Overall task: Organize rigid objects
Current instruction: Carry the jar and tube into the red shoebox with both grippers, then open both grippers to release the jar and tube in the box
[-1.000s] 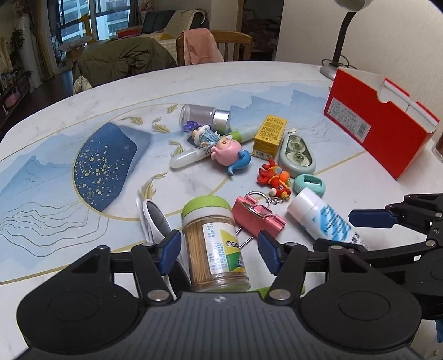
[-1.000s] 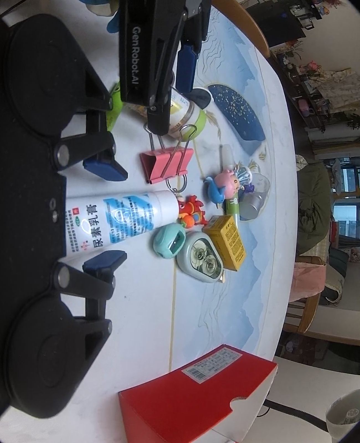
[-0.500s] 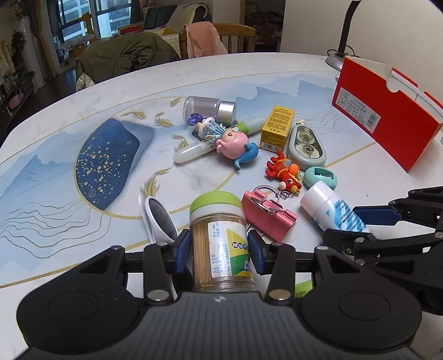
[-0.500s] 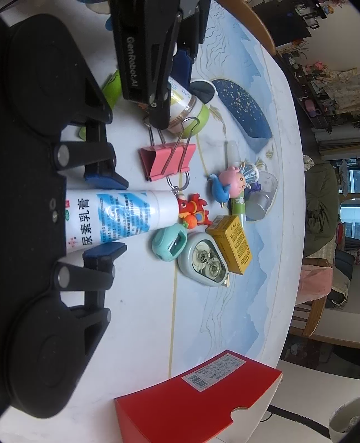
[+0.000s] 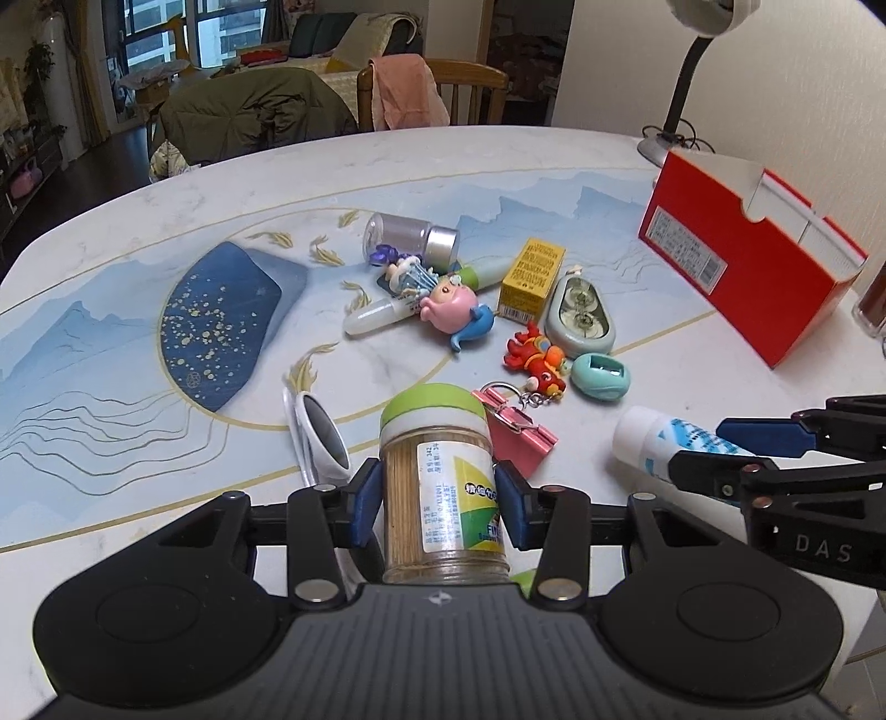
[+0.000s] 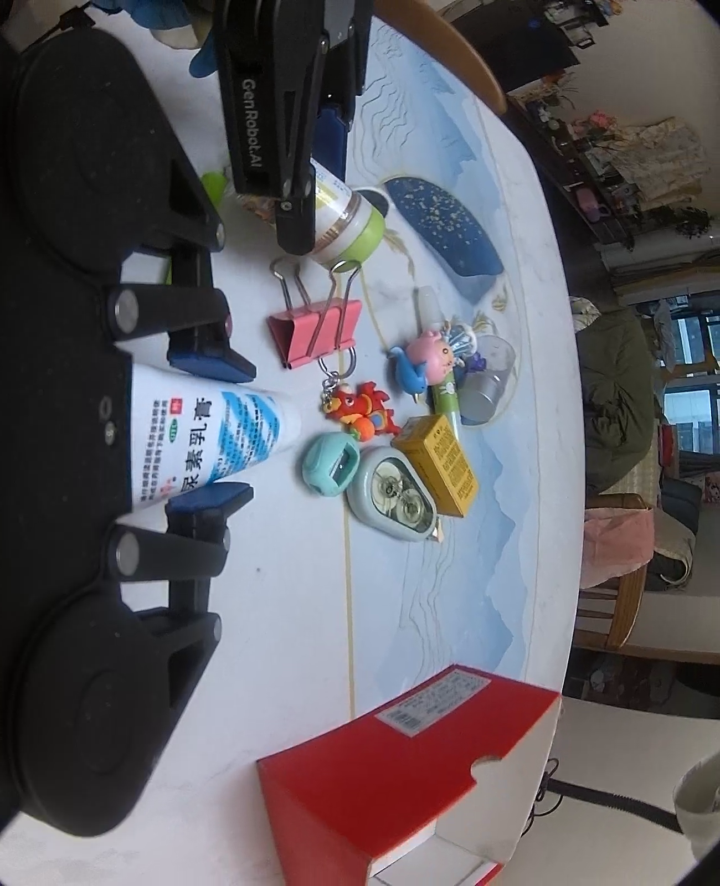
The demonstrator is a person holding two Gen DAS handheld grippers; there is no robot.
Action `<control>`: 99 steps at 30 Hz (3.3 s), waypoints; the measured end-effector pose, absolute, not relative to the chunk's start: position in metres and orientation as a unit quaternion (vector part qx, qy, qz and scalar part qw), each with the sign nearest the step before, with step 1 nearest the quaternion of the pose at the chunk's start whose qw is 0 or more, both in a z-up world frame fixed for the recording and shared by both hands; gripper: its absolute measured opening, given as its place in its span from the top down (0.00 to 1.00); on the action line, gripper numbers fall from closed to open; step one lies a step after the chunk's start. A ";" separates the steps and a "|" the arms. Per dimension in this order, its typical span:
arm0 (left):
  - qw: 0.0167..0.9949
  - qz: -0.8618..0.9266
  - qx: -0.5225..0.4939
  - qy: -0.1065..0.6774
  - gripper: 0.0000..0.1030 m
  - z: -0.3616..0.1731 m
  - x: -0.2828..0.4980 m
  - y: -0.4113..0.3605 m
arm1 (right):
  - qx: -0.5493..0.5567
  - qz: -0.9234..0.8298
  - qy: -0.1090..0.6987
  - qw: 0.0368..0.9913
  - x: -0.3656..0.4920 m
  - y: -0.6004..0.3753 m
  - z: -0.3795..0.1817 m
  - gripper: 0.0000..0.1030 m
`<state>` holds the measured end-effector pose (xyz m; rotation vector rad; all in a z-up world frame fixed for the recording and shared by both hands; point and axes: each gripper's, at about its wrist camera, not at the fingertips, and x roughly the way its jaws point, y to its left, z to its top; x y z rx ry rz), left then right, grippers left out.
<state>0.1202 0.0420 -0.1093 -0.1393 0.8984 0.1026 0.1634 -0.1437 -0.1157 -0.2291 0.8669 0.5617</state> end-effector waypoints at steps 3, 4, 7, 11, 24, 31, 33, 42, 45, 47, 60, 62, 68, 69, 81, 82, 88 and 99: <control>0.901 0.044 -0.068 0.427 0.58 -0.097 0.114 0.042 | -0.099 0.270 0.410 0.865 0.159 -0.151 -0.106 0.63; 0.901 0.042 -0.071 0.426 0.58 -0.093 0.113 0.042 | -0.096 0.270 0.409 0.867 0.158 -0.153 -0.102 0.63; 0.903 0.032 -0.076 0.421 0.58 -0.079 0.110 0.038 | -0.089 0.272 0.402 0.870 0.154 -0.160 -0.089 0.63; 0.905 0.017 -0.082 0.417 0.58 -0.060 0.108 0.029 | -0.080 0.274 0.388 0.876 0.150 -0.172 -0.067 0.63; 0.923 -0.017 -0.053 0.381 0.58 -0.005 0.160 -0.042 | -0.073 0.248 0.327 0.909 0.195 -0.241 -0.008 0.63; 0.923 -0.031 -0.042 0.380 0.58 0.005 0.219 -0.099 | -0.076 0.232 0.313 0.918 0.250 -0.287 -0.003 0.63; 0.922 -0.037 -0.038 0.382 0.58 0.005 0.237 -0.116 | -0.076 0.229 0.313 0.919 0.267 -0.301 -0.004 0.63; 0.914 -0.051 -0.040 0.401 0.58 -0.005 0.312 -0.183 | -0.076 0.209 0.320 0.921 0.335 -0.358 -0.018 0.63; 0.910 -0.053 -0.047 0.409 0.58 -0.011 0.334 -0.198 | -0.078 0.203 0.326 0.920 0.353 -0.371 -0.025 0.63; 0.907 -0.054 -0.045 0.416 0.58 -0.014 0.349 -0.208 | -0.079 0.205 0.329 0.918 0.365 -0.377 -0.030 0.63; 0.872 -0.039 -0.035 0.486 0.58 -0.070 0.433 -0.243 | -0.135 0.228 0.384 0.885 0.432 -0.377 -0.079 0.63; 0.867 -0.034 -0.031 0.497 0.58 -0.079 0.443 -0.245 | -0.143 0.228 0.397 0.878 0.439 -0.376 -0.087 0.63; 0.848 -0.020 -0.031 0.528 0.58 -0.105 0.466 -0.243 | -0.145 0.244 0.428 0.858 0.451 -0.379 -0.099 0.63; 0.845 -0.020 -0.032 0.534 0.58 -0.108 0.469 -0.242 | -0.152 0.250 0.431 0.854 0.451 -0.378 -0.100 0.63; 0.811 -0.021 -0.029 0.584 0.58 -0.131 0.487 -0.242 | -0.193 0.281 0.478 0.809 0.455 -0.366 -0.103 0.61; 0.810 -0.021 -0.027 0.585 0.58 -0.131 0.487 -0.243 | -0.196 0.281 0.480 0.807 0.455 -0.365 -0.103 0.61; 0.816 -0.024 -0.028 0.577 0.52 -0.123 0.484 -0.246 | -0.190 0.280 0.477 0.811 0.455 -0.368 -0.099 0.46; 0.849 -0.020 -0.038 0.526 0.45 -0.078 0.450 -0.234 | -0.168 0.289 0.448 0.829 0.435 -0.376 -0.074 0.44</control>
